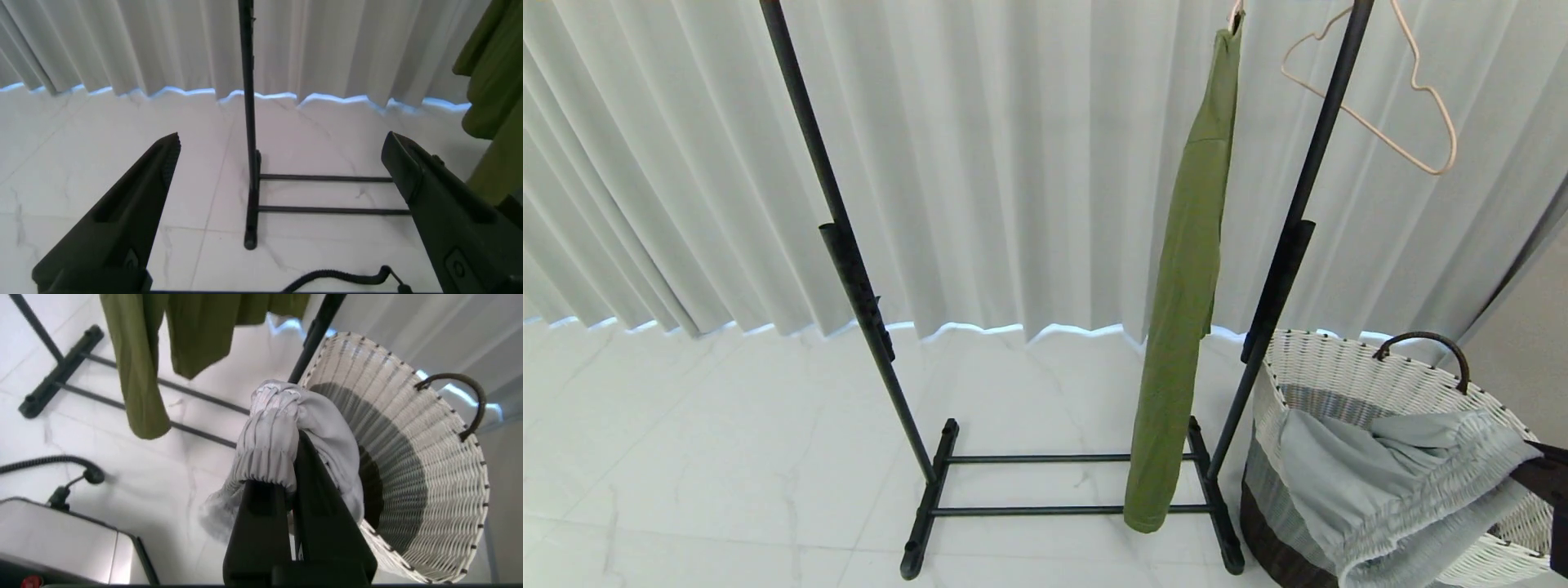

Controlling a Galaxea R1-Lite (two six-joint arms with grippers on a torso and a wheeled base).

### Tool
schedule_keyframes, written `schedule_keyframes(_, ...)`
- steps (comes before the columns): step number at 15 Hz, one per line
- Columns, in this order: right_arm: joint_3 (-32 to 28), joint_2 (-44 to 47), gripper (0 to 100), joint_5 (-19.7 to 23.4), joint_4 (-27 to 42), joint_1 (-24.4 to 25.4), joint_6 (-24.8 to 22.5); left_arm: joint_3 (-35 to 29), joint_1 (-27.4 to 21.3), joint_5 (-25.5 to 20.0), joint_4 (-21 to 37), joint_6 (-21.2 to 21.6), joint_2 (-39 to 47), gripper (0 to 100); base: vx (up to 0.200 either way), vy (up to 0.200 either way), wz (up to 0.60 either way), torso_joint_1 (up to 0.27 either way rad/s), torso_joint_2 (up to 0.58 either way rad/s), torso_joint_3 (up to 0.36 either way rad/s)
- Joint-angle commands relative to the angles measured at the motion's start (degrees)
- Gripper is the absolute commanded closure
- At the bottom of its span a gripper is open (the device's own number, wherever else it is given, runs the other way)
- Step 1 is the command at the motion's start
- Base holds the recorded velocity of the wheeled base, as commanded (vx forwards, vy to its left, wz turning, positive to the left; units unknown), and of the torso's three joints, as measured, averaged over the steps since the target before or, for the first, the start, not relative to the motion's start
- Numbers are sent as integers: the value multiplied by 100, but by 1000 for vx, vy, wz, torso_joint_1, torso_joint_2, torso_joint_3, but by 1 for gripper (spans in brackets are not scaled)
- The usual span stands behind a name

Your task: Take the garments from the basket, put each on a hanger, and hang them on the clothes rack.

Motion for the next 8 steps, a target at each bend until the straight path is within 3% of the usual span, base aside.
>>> schedule_keyframes(1, 10, 7, 100, -2, -5, 5, -2, 0, -1, -2, -1, 17, -2, 0, 0, 0, 0, 0, 0, 0)
schedule_keyframes(8, 45, 7, 100, 7, 74, 5, -99, 0, -1, -11, -10, 184, -2, 0, 0, 0, 0, 0, 0, 0)
